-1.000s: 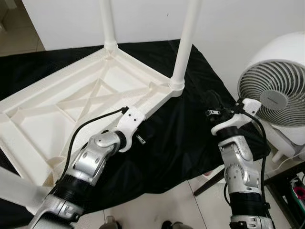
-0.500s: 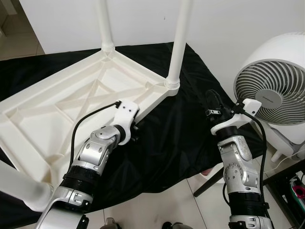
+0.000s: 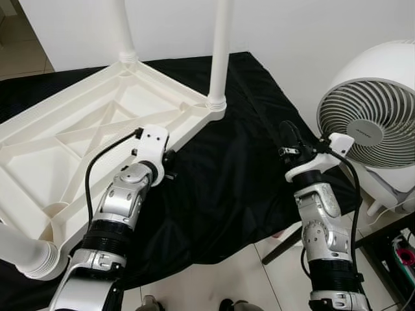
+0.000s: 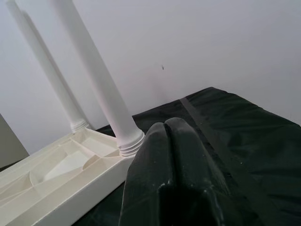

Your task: Building children table

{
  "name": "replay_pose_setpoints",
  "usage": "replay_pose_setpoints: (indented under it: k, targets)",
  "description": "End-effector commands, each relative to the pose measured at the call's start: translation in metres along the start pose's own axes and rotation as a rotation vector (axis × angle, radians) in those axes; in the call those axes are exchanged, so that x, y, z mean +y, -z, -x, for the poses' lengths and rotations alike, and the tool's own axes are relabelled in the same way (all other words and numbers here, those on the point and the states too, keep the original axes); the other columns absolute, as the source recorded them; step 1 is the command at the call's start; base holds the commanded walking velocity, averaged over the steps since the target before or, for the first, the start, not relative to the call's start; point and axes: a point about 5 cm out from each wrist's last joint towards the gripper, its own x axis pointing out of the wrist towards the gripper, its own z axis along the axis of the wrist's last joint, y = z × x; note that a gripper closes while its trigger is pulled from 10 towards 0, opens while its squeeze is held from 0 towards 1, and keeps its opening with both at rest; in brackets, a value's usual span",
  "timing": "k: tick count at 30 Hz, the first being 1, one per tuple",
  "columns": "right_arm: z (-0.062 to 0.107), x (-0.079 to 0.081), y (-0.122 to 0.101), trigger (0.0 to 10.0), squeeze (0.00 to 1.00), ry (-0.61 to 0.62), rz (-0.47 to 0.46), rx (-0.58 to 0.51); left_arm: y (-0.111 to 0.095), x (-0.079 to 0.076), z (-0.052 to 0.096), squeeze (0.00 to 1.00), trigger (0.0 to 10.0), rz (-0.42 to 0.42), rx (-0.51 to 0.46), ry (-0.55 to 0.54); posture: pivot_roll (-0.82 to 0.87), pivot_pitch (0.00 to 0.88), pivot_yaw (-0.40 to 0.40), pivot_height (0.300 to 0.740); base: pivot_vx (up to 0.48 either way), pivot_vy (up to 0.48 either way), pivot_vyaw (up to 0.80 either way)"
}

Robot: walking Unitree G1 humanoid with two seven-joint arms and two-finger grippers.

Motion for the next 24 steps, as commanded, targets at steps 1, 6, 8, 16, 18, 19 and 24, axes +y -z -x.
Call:
replay_pose_setpoints:
  k: [1, 6, 8, 16, 18, 19, 24]
  targets:
    - [0.0, 0.001, 0.003, 10.0, 0.0, 0.004, -0.007, 0.003, 0.013, 0.04, 0.014, 0.0, 0.0, 0.02, 0.03, -0.398, 0.08, 0.114, 0.004, 0.74, 0.0, 0.0, 0.0]
    - [-0.003, 0.003, 0.005, 10.0, 0.0, -0.006, -0.018, 0.01, 0.024, 0.063, 0.027, 0.0, 0.0, 0.025, 0.053, -0.503, 0.09, 0.12, -0.008, 0.74, 0.0, 0.0, 0.0]
    - [-0.004, 0.003, 0.006, 10.0, 0.0, -0.011, -0.019, 0.013, 0.027, 0.071, 0.032, 0.0, 0.0, 0.016, 0.064, -0.526, 0.1, 0.122, -0.016, 0.74, 0.0, 0.0, 0.0]
    - [-0.007, 0.003, 0.007, 10.0, 0.0, -0.027, -0.02, 0.023, 0.032, 0.085, 0.05, 0.0, 0.0, -0.003, 0.075, -0.569, 0.11, 0.13, -0.026, 0.74, 0.0, 0.0, 0.0]
    - [-0.007, 0.003, 0.006, 10.0, 0.0, -0.027, -0.02, 0.022, 0.039, 0.082, 0.053, 0.0, 0.0, -0.012, 0.091, -0.554, 0.11, 0.136, -0.029, 0.74, 0.0, 0.0, 0.0]
    - [-0.007, 0.003, 0.006, 10.0, 0.0, -0.027, -0.02, 0.021, 0.043, 0.082, 0.054, 0.0, 0.0, -0.018, 0.099, -0.55, 0.11, 0.137, -0.029, 0.74, 0.0, 0.0, 0.0]
    - [-0.005, 0.001, 0.006, 10.0, 0.0, -0.023, -0.016, 0.026, 0.037, 0.085, 0.053, 0.0, 3.8, -0.037, 0.081, -0.518, 0.11, 0.144, -0.031, 0.74, 0.0, 0.0, 0.0]
